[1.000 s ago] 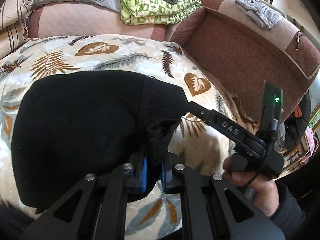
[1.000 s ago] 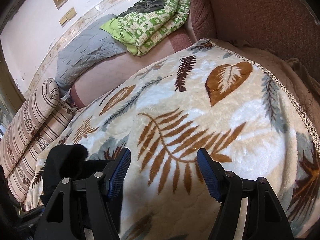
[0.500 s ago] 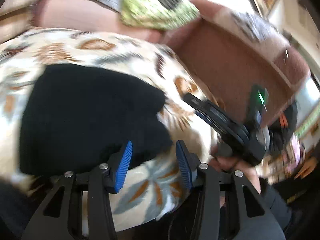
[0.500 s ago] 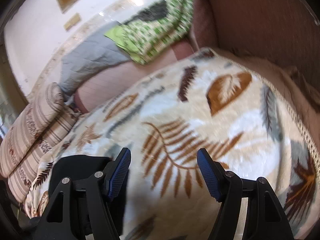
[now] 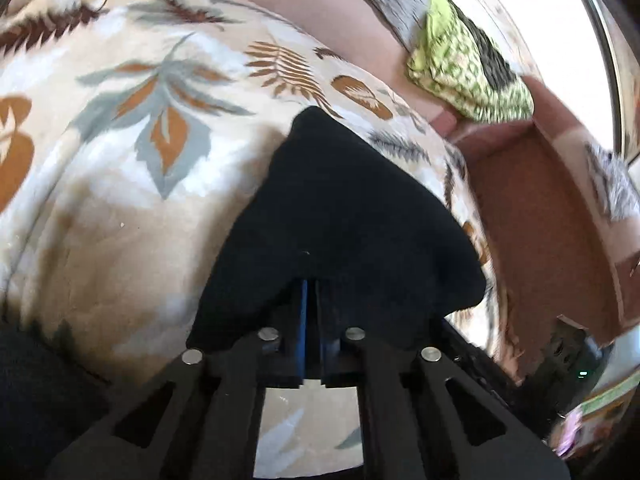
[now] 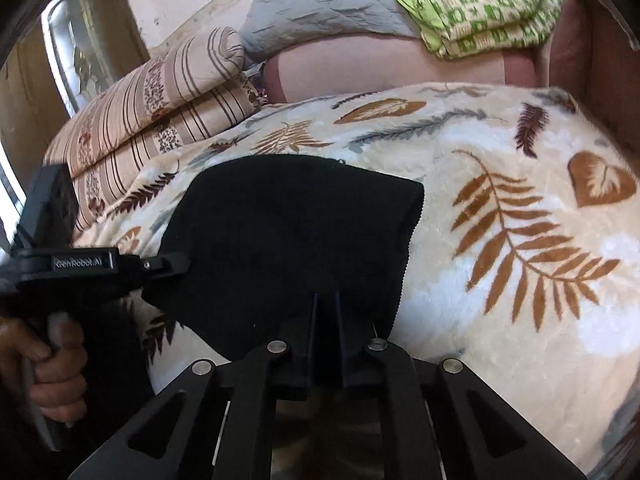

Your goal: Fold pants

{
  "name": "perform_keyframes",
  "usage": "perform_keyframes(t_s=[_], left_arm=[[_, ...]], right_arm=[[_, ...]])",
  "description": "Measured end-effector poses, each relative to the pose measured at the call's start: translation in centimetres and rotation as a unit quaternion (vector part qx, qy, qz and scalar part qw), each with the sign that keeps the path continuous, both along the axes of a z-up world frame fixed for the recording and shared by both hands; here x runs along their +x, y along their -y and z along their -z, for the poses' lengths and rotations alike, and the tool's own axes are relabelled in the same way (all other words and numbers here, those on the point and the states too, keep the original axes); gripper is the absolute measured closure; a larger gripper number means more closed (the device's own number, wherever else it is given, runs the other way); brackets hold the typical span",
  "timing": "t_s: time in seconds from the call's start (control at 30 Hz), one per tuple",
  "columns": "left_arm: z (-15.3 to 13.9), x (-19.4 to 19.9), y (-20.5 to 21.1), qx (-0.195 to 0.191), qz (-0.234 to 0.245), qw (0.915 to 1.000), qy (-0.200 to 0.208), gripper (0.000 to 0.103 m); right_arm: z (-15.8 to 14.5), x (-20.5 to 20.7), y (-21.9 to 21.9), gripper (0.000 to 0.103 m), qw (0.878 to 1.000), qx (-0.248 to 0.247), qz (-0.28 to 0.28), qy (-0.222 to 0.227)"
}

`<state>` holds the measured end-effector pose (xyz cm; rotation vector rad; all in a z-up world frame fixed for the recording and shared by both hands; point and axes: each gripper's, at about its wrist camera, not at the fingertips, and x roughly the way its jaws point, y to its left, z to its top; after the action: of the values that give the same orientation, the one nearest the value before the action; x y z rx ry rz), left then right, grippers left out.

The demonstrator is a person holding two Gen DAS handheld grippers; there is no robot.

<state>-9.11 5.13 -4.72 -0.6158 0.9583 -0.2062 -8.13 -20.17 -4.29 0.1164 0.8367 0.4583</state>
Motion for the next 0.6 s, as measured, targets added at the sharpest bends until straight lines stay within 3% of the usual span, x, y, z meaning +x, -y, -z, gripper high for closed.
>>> perform_keyframes(t_s=[0.1, 0.17, 0.23, 0.27, 0.3, 0.37, 0.43, 0.47, 0.53, 0.57, 0.6], left_arm=[[-0.3, -0.2, 0.1, 0.004, 0.006, 1.0000, 0.004, 0.099], [-1.7, -0.4, 0.7, 0.024, 0.020, 0.9995, 0.009, 0.093], [-3.4, 0.4, 1.0, 0.045, 0.023, 0.9983, 0.028, 0.070], [-4.5, 0.7, 1.1, 0.055, 0.025, 0.9968, 0.052, 0.051], [-5.8, 1.1, 1.4, 0.065, 0.031, 0.9941, 0.081, 0.047], [-7.0, 2.8, 2.1, 0.065, 0.054, 0.9905, 0.108, 0.047], [-7.4, 5.3, 2.5, 0.062, 0.074, 0.9871, 0.128, 0.047], [-6.8, 6.6, 2.6, 0.068, 0.083, 0.9871, 0.119, 0.047], [-2.8, 10.4, 2.7, 0.064, 0.105, 0.9919, 0.033, 0.051], [-1.3, 11.2, 2.7, 0.079, 0.102, 0.9917, 0.007, 0.066], [-0.2, 11.6, 2.1, 0.105, 0.082, 0.9910, 0.010, 0.073]], right_arm=[[0.4, 0.6, 0.5, 0.097, 1.000, 0.022, 0.004, -0.013], [-0.1, 0.3, 0.6, 0.097, 1.000, 0.025, 0.002, -0.009], [-1.4, -0.4, 1.2, 0.097, 0.999, 0.034, 0.004, 0.014], [-2.4, -0.7, 1.6, 0.093, 0.999, 0.036, 0.016, 0.038], [-3.3, -0.7, 2.0, 0.093, 0.997, 0.036, 0.030, 0.064], [-4.6, 0.1, 2.5, 0.092, 0.994, 0.040, 0.051, 0.087], [-4.4, 2.1, 2.1, 0.092, 0.996, 0.029, 0.047, 0.069], [-3.8, 3.2, 1.6, 0.092, 0.997, 0.014, 0.044, 0.054], [-0.6, 6.0, 0.6, 0.092, 0.999, -0.022, 0.044, -0.023], [0.7, 6.7, 0.5, 0.093, 0.998, -0.027, 0.042, -0.034], [1.2, 6.8, 0.3, 0.093, 0.999, -0.031, 0.040, -0.011]])
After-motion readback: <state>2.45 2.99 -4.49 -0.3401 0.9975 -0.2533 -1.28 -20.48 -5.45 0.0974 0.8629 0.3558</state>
